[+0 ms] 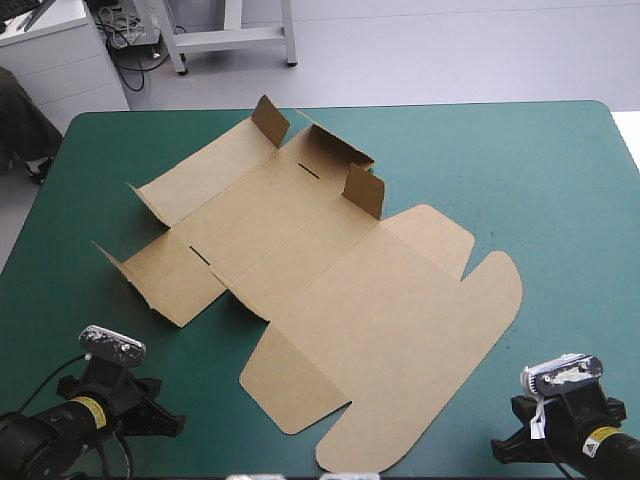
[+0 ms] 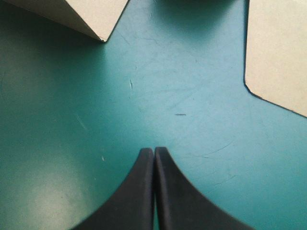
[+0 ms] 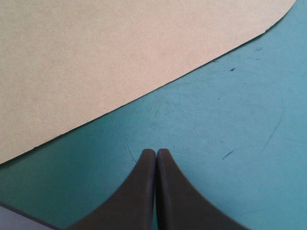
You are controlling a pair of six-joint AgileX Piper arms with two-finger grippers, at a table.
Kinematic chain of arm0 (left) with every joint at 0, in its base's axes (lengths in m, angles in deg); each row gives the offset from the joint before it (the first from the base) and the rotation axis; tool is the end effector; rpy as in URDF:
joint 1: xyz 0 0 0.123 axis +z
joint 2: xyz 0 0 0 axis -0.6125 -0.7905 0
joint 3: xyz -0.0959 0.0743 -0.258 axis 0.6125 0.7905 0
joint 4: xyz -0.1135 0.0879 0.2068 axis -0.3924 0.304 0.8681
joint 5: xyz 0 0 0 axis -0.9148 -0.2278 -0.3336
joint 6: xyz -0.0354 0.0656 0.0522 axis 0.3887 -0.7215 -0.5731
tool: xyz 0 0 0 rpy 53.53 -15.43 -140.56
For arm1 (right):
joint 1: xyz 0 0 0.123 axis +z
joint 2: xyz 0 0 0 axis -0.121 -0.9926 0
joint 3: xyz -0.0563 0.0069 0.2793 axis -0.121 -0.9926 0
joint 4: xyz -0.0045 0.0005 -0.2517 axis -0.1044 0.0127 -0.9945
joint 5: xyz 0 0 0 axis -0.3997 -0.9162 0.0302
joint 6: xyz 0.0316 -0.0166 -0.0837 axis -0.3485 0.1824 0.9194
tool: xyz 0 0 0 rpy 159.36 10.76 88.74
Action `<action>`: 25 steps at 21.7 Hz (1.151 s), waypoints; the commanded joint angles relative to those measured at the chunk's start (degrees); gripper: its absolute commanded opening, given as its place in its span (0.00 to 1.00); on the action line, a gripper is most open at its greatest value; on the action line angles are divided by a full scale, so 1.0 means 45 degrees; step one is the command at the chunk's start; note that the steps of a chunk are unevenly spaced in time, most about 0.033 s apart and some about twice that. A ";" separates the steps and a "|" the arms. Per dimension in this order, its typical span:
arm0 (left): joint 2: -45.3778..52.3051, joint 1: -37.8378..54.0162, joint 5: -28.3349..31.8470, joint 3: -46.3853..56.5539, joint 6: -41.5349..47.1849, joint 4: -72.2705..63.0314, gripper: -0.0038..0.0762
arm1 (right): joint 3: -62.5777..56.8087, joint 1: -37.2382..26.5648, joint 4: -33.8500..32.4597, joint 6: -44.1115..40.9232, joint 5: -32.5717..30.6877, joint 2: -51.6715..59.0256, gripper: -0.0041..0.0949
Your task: Fold the box
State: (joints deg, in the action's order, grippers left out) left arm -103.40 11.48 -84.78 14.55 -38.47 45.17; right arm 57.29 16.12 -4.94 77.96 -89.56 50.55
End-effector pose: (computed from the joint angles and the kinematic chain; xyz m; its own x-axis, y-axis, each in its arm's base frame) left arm 0.0746 -0.0327 0.2577 -0.7642 0.2438 -0.5972 0.3308 0.9429 -0.0383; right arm 0.0455 0.0237 0.2625 -0.7047 -0.2189 -0.6749 -0.3498 0.9348 0.0620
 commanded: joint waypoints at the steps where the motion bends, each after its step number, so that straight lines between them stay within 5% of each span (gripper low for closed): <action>1: -0.0084 -0.0033 0.0592 -0.0343 0.0085 0.0018 0.01 | 0.0279 -0.0032 0.0071 0.0122 0.0612 -0.0080 0.02; 6: -0.0084 -0.0033 0.0592 -0.0343 0.0085 0.0018 0.01 | 0.0297 -0.0032 0.0220 0.0217 0.0612 -0.0080 0.11; 9: -0.0084 -0.0033 0.0592 -0.0343 0.0085 0.0018 0.01 | 0.0297 -0.0032 0.0559 0.0489 0.0564 -0.0080 0.46; 12: -0.0084 -0.0033 0.0567 -0.0343 0.0085 0.0018 0.01 | 0.0361 -0.0032 0.0854 0.0489 0.0445 -0.0080 0.68; 18: -0.0084 -0.0033 0.0548 -0.0343 0.0085 0.0018 0.01 | 0.2392 -0.0032 0.0776 0.0132 -0.1130 -0.0958 0.70; 25: -0.0084 -0.0033 0.0548 -0.0343 0.0085 0.0018 0.01 | 0.4428 -0.0032 0.0745 0.0368 -0.1150 -0.3343 0.70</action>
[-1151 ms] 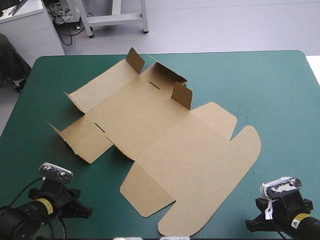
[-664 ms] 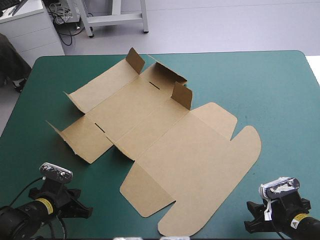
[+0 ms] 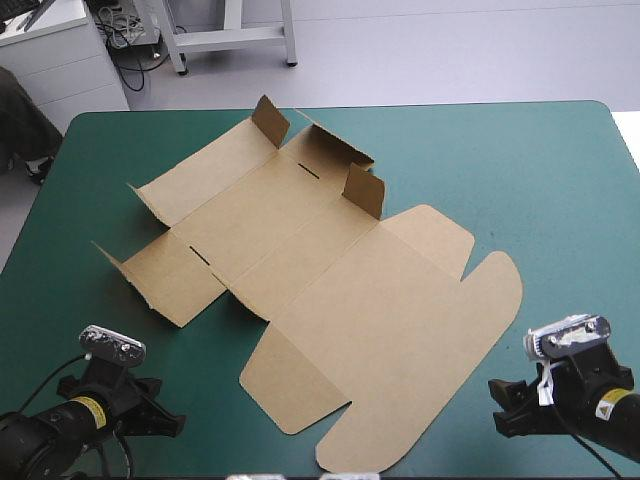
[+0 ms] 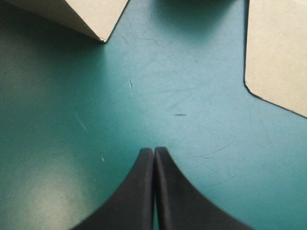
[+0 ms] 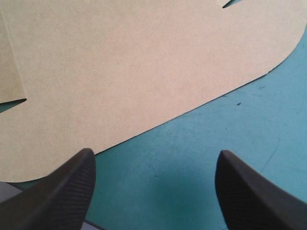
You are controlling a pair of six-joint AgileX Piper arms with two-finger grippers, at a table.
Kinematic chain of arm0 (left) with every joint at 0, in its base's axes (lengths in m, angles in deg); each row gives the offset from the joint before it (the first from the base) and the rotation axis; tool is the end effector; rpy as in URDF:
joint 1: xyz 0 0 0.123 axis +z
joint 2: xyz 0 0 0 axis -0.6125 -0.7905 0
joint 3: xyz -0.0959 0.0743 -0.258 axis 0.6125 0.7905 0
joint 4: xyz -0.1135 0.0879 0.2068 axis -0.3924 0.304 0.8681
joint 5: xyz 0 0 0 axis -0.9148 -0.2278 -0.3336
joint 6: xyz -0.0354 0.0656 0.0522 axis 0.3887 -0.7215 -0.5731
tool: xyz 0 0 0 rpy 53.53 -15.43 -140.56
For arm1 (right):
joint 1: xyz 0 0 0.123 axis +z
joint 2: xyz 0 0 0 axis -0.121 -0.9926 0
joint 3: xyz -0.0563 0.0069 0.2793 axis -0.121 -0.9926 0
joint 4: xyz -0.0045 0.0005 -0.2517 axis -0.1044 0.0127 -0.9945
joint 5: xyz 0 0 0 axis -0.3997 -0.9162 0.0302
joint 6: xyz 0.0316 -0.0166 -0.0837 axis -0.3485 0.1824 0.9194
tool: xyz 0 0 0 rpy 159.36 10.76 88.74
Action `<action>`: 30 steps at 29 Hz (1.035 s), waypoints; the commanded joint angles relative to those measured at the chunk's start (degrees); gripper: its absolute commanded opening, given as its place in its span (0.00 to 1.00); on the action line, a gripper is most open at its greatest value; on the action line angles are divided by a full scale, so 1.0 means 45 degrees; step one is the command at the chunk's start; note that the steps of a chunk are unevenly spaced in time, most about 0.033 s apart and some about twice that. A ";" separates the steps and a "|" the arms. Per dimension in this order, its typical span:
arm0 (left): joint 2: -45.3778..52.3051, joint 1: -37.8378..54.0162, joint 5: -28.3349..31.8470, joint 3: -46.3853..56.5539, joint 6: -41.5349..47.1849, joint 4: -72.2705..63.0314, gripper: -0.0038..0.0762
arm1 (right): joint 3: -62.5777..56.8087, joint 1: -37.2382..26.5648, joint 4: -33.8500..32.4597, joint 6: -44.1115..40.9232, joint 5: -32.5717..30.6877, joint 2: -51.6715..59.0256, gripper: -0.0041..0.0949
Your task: Fold the box
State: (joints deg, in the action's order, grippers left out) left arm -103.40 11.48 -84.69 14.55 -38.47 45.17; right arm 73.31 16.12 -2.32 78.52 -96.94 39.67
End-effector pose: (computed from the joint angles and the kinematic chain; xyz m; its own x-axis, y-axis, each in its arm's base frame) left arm 0.0747 -0.0327 0.2578 -0.7633 0.2434 -0.5984 0.3309 0.9429 -0.0385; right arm 0.0636 0.0315 0.3275 -0.7194 -0.2357 -0.6533 -0.3901 0.9154 0.0993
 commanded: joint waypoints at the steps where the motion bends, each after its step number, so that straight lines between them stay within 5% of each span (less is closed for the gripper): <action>1: -0.0084 -0.0033 0.0527 -0.0343 0.0085 0.0018 0.01 | 0.1112 -0.0032 0.0163 0.0418 0.0452 -0.1325 0.70; 20: -0.0084 -0.0033 0.0499 -0.0343 0.0085 0.0018 0.01 | 0.8798 -0.0032 0.0437 0.2593 -0.0732 -0.9959 0.70; 30: -0.0084 -0.0033 0.0499 -0.0343 0.0085 0.0018 0.01 | 1.2935 -0.0032 0.2332 0.4027 -0.0732 -1.3646 0.69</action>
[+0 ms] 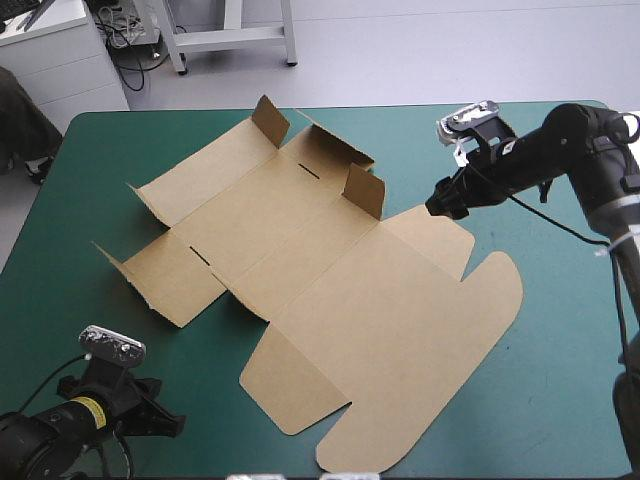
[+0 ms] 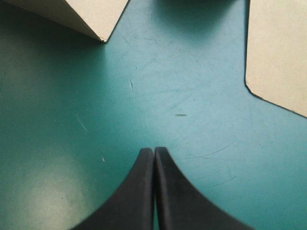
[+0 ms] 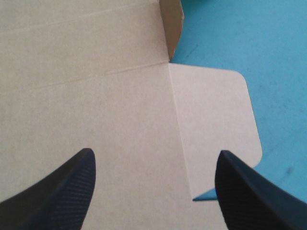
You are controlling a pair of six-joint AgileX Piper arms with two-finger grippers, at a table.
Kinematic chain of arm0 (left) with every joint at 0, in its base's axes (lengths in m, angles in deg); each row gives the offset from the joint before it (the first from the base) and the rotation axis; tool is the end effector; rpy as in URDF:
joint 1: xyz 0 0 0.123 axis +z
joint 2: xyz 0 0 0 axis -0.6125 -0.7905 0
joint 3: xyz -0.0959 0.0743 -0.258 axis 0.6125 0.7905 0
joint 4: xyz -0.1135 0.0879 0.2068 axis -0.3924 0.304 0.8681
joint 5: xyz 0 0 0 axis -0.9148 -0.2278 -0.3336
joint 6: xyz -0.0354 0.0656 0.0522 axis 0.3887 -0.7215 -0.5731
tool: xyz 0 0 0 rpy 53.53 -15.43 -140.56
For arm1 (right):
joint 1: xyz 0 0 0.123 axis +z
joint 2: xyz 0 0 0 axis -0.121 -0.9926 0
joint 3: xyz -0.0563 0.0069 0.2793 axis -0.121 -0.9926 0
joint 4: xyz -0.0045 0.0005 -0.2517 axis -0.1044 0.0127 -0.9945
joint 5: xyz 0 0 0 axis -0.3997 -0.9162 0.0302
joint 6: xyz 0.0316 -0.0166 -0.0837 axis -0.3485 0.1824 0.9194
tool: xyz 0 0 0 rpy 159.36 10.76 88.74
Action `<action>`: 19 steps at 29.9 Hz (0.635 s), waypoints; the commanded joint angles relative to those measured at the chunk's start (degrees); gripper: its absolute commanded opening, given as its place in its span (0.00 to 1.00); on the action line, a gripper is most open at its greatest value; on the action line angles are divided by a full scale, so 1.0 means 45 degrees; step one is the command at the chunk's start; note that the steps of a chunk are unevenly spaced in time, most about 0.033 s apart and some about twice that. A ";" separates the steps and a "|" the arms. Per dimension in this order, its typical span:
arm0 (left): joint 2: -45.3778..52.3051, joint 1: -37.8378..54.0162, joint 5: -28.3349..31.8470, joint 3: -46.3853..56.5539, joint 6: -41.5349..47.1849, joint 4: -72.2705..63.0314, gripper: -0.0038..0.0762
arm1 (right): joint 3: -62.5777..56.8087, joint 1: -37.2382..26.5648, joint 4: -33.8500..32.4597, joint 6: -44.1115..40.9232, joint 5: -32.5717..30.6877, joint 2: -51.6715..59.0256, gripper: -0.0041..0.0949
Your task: Fold the box
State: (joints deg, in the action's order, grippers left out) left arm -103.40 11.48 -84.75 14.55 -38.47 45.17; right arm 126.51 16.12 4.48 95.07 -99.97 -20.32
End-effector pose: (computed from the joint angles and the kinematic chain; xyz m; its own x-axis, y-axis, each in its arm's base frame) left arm 0.0746 -0.0327 0.2578 -0.7639 0.2437 -0.5976 0.3308 0.9429 -0.0384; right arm 0.3207 0.0832 0.3966 -0.6719 -0.4624 -0.5785 -0.6141 0.7845 0.0862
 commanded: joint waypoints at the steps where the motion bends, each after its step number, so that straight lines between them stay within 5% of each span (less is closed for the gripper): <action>1: -0.0084 -0.0033 0.0512 -0.0343 0.0085 0.0018 0.01 | 0.1400 -0.0032 0.1013 0.0506 -0.0058 -0.0644 0.69; 12: -0.0084 -0.0033 0.0535 -0.0343 0.0085 0.0018 0.01 | 0.3549 0.0756 0.1479 0.1541 -0.0058 -0.3338 0.69; 19: -0.0084 -0.0033 0.0535 -0.0343 0.0085 0.0018 0.01 | 0.5932 0.1988 -0.0589 0.1134 -0.0058 -0.5309 0.69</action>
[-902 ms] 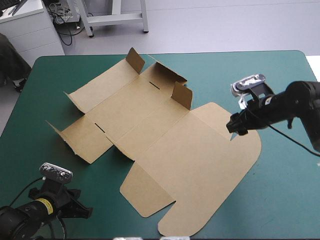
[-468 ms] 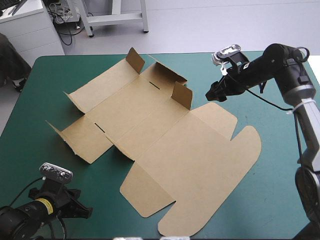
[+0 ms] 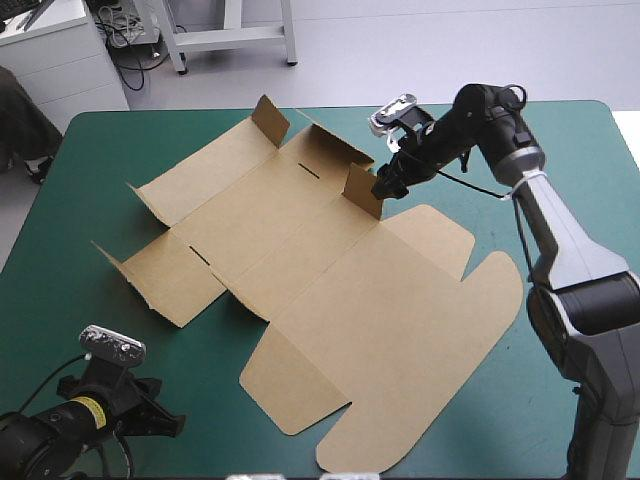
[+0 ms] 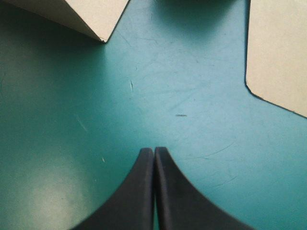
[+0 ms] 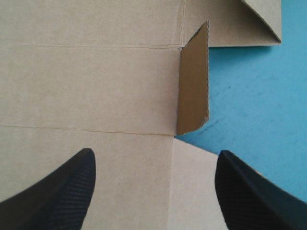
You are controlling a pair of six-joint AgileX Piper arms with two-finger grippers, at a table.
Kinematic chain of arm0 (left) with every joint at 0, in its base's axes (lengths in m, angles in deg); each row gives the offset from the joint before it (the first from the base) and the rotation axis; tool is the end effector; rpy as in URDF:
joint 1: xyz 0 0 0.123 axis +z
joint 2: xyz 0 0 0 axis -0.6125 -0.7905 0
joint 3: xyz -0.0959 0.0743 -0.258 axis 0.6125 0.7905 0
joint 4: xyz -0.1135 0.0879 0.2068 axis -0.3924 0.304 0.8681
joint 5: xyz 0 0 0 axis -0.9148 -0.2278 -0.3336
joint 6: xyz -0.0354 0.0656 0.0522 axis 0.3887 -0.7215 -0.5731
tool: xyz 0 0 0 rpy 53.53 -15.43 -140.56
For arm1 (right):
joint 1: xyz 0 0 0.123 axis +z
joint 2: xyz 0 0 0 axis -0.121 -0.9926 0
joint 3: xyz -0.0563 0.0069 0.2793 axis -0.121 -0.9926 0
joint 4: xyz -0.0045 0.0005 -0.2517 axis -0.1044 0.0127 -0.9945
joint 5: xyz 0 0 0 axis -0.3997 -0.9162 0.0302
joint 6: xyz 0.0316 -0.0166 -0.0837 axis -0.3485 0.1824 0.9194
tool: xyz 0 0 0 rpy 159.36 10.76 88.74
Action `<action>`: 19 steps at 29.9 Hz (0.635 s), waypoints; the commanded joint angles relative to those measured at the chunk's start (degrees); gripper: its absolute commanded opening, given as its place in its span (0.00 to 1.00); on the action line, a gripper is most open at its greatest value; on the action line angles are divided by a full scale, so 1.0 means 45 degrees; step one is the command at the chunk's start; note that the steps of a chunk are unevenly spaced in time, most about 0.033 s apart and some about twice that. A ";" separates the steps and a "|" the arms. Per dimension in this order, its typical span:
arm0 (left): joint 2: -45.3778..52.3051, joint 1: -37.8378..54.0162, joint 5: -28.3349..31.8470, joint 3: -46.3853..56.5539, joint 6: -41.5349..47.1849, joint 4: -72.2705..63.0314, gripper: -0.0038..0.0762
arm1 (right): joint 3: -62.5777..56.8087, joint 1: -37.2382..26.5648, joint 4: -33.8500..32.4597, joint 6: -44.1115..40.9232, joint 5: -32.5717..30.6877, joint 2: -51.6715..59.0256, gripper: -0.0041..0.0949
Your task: Fold the box
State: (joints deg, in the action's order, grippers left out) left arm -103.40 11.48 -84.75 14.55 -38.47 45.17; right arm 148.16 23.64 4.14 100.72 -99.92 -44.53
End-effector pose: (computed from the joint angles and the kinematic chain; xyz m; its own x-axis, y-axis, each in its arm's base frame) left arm 0.0746 -0.0327 0.2578 -0.7639 0.2437 -0.5976 0.3308 0.9429 -0.0384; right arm 0.4136 0.1559 0.3409 -0.5563 -0.6221 -0.5510 -0.7653 0.6418 0.0481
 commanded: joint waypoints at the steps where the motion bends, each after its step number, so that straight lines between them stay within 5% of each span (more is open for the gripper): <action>1: -0.0084 -0.0033 0.0535 -0.0343 0.0085 0.0018 0.01 | 0.1504 0.0430 -0.0675 -0.0305 -0.0069 -0.0207 0.69; 19: -0.0084 -0.0033 0.0535 -0.0343 0.0085 0.0018 0.01 | 0.3599 0.0553 -0.0250 -0.0366 0.0317 -0.2940 0.69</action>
State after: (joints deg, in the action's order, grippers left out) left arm -103.40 11.48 -84.79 14.55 -38.47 45.17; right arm 162.42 26.14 1.42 98.45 -99.93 -60.60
